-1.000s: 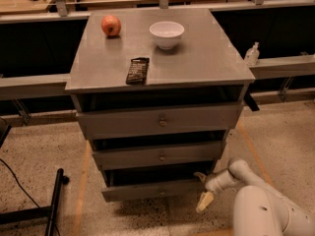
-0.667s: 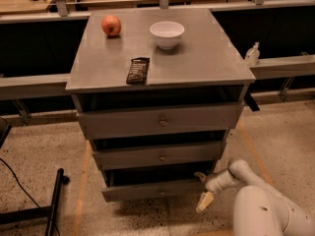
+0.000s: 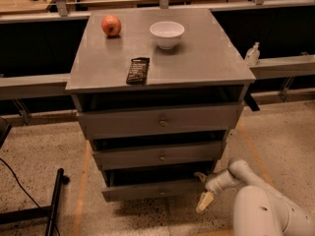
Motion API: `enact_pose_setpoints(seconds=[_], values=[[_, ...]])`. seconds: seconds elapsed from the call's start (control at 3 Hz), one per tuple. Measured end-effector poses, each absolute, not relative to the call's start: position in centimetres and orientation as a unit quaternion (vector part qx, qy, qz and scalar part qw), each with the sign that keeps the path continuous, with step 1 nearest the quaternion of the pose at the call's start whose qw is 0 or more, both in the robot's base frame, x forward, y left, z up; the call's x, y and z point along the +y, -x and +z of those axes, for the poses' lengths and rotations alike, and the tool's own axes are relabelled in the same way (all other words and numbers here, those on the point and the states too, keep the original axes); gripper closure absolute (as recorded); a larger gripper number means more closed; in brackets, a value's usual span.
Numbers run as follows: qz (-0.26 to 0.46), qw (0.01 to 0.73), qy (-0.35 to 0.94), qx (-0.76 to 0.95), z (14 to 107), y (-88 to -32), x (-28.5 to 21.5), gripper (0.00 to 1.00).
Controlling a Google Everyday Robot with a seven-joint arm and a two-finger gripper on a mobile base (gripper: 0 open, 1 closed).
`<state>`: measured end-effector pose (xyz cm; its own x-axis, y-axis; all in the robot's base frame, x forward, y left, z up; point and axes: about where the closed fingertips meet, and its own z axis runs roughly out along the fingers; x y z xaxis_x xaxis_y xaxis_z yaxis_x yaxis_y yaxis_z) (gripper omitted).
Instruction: Open bottom drawer
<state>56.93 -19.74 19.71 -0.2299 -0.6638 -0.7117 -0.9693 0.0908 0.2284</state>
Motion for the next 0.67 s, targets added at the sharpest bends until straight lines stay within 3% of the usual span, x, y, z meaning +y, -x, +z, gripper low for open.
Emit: enact_pose_setpoints(seconds=[0.67], values=[[0.345,0.222,0.580,0.704,19.71,-56.91,-19.75,0.00]])
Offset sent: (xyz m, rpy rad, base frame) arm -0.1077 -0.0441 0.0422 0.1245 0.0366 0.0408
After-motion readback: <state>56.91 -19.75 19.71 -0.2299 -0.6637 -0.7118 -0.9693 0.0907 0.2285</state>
